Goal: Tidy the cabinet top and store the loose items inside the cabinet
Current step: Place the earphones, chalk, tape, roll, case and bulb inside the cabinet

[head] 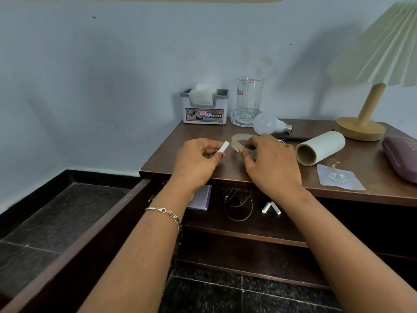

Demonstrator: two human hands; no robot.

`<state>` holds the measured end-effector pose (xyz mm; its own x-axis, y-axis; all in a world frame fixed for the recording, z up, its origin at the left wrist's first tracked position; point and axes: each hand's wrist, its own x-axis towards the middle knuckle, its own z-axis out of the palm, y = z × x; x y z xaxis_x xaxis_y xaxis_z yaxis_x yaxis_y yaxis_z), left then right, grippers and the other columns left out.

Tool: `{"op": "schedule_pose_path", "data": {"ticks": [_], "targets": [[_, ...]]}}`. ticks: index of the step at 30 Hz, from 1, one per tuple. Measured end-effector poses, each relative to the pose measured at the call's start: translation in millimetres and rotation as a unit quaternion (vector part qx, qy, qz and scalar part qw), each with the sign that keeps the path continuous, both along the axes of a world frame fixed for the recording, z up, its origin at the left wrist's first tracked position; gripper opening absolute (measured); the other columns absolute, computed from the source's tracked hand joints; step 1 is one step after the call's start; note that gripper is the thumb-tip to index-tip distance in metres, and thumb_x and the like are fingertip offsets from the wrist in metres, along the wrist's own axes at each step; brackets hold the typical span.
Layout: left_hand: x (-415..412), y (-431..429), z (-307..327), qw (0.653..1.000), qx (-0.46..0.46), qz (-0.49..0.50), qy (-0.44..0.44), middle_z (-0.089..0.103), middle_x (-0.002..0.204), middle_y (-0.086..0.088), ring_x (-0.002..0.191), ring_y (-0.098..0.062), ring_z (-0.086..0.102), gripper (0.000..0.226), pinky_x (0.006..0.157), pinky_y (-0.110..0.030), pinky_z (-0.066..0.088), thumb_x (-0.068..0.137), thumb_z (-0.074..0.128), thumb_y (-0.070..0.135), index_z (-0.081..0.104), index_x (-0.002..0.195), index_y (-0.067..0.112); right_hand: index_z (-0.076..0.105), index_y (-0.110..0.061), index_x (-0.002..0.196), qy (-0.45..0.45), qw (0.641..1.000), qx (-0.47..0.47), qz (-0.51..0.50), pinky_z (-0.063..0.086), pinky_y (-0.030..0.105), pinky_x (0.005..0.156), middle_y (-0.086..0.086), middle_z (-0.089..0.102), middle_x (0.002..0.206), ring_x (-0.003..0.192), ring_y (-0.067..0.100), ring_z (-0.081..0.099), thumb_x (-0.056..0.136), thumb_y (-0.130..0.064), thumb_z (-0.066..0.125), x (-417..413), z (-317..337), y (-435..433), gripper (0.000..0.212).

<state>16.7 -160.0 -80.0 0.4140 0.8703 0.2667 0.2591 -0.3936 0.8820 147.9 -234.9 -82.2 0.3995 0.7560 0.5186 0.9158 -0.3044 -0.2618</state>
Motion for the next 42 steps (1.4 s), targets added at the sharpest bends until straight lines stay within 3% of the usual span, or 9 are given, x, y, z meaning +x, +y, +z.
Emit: {"op": "schedule_pose_path", "data": {"ticks": [6,9,11,14,19,30,34,36,42], "targets": [[-5,-18,-8,0.997,0.066,0.044,0.011,0.067,0.086,0.014,0.08,0.003,0.062,0.02,0.065,0.001,0.043,0.085,0.07,0.017,0.071,0.104,0.024,0.06,-0.016,0.11,0.113,0.981,0.151,0.038,0.035,0.027,0.072,-0.003,0.058,0.1,0.089,0.011,0.051,0.099,-0.034,0.046,-9,1,-19,0.025],[-11,-27,-6,0.998,0.056,0.039,0.001,0.07,0.089,0.012,0.081,0.0,0.064,0.019,0.066,-0.004,0.045,0.085,0.071,0.019,0.071,0.103,0.026,0.058,-0.017,0.104,0.19,0.961,0.185,0.075,0.046,0.032,0.073,-0.002,0.063,0.096,0.09,0.015,0.06,0.1,-0.036,0.043,-13,5,-36,0.024],[-17,-37,-7,0.999,0.026,0.02,-0.028,0.072,0.09,0.009,0.082,-0.003,0.066,0.017,0.072,-0.012,0.049,0.084,0.072,0.019,0.072,0.099,0.026,0.057,-0.017,0.099,0.317,0.917,0.209,0.118,0.056,0.037,0.074,-0.001,0.065,0.093,0.086,0.014,0.067,0.1,-0.036,0.042,-17,9,-54,0.025],[-26,-53,-11,0.995,-0.054,-0.011,-0.088,0.074,0.085,0.004,0.077,-0.01,0.069,0.014,0.078,-0.026,0.055,0.081,0.075,0.016,0.071,0.091,0.023,0.058,-0.01,0.097,0.522,0.803,0.238,0.162,0.059,0.029,0.063,0.003,0.065,0.091,0.074,0.011,0.071,0.101,-0.031,0.04,-17,11,-87,0.027],[-33,-63,-17,0.982,-0.147,-0.11,-0.049,0.076,0.089,-0.006,0.08,-0.016,0.07,0.02,0.078,-0.025,0.055,0.079,0.076,0.015,0.072,0.098,0.015,0.064,-0.011,0.094,0.628,0.73,0.244,0.114,0.059,0.03,0.061,0.004,0.07,0.088,0.076,0.021,0.073,0.101,-0.033,0.041,2,-3,-135,0.032],[4,-68,-92,0.958,-0.245,-0.142,0.051,0.073,0.085,-0.011,0.073,-0.012,0.068,0.017,0.065,-0.015,0.054,0.079,0.073,0.001,0.068,0.094,0.007,0.063,-0.008,0.092,0.669,0.719,0.184,-0.052,0.055,0.023,0.055,0.001,0.054,0.065,0.059,0.01,0.057,0.103,-0.03,0.042,38,-92,-165,0.032],[41,-65,-123,0.972,-0.147,-0.109,0.146,0.069,0.071,-0.002,0.068,-0.012,0.064,0.015,0.068,-0.024,0.053,0.075,0.076,0.007,0.071,0.077,0.021,0.068,-0.012,0.099,0.602,0.768,0.17,-0.134,0.048,0.02,0.057,-0.001,0.065,0.078,0.071,0.007,0.061,0.102,-0.033,0.044,63,-121,-162,0.032],[59,-61,-130,0.974,-0.059,-0.089,0.199,0.068,0.071,0.005,0.071,-0.011,0.063,0.012,0.069,-0.024,0.049,0.074,0.076,0.013,0.072,0.074,0.025,0.069,-0.011,0.096,0.576,0.782,0.18,-0.157,0.043,0.015,0.045,-0.001,0.064,0.073,0.058,0.004,0.055,0.101,-0.032,0.048,75,-130,-161,0.03],[94,-50,-143,0.947,0.117,-0.047,0.295,0.071,0.098,0.005,0.095,-0.018,0.066,0.016,0.081,-0.038,0.055,0.079,0.072,0.024,0.068,0.093,0.029,0.064,-0.01,0.084,0.614,0.743,0.217,-0.156,0.049,0.014,0.048,0.005,0.066,0.076,0.055,0.006,0.059,0.098,-0.019,0.055,91,-139,-157,0.018]]}}
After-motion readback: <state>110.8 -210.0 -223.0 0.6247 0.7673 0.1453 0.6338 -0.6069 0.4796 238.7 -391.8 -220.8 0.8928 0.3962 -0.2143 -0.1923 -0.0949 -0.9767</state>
